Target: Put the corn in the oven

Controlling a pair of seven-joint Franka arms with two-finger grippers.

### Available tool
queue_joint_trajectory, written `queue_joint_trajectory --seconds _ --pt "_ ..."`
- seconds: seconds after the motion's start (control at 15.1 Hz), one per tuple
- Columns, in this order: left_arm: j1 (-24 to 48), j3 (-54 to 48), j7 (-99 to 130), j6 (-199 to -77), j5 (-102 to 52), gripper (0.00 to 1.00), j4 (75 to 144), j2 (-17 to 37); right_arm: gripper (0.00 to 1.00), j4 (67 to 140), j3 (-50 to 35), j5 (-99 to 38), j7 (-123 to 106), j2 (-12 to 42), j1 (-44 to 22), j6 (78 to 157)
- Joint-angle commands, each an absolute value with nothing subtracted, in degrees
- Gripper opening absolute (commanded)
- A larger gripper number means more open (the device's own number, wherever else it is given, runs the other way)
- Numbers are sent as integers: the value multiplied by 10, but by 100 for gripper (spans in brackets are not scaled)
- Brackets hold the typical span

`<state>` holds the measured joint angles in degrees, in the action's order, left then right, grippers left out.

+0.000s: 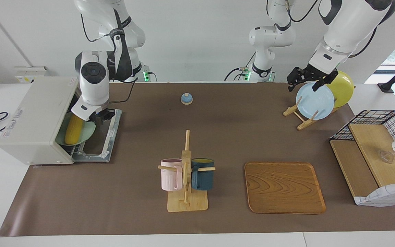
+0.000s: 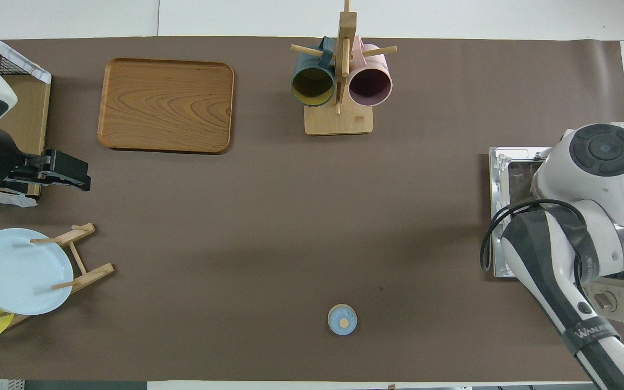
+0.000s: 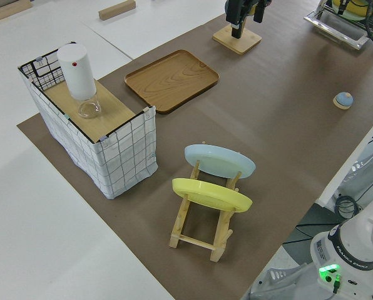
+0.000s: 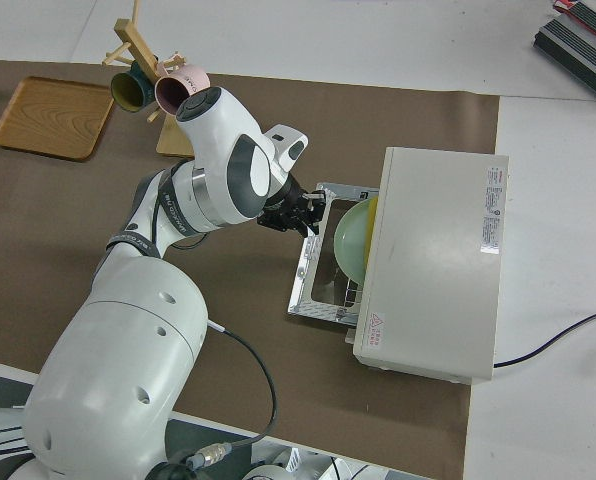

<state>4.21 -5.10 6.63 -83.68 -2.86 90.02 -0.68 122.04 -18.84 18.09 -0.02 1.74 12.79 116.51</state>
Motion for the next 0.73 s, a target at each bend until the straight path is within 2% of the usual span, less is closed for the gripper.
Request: queue_joint_trajectory --seconds 0.0,0.26,0.66 --pt "43 -49 64 -831 -19 100 906 -17 0 1233 -191 174 74 47 106 1211" --pt "43 -49 64 -831 -19 100 906 -16 0 1237 -190 175 177 117 103 1267" --pt "43 -49 64 -831 -19 100 906 -17 0 1237 -188 184 185 120 110 1238"
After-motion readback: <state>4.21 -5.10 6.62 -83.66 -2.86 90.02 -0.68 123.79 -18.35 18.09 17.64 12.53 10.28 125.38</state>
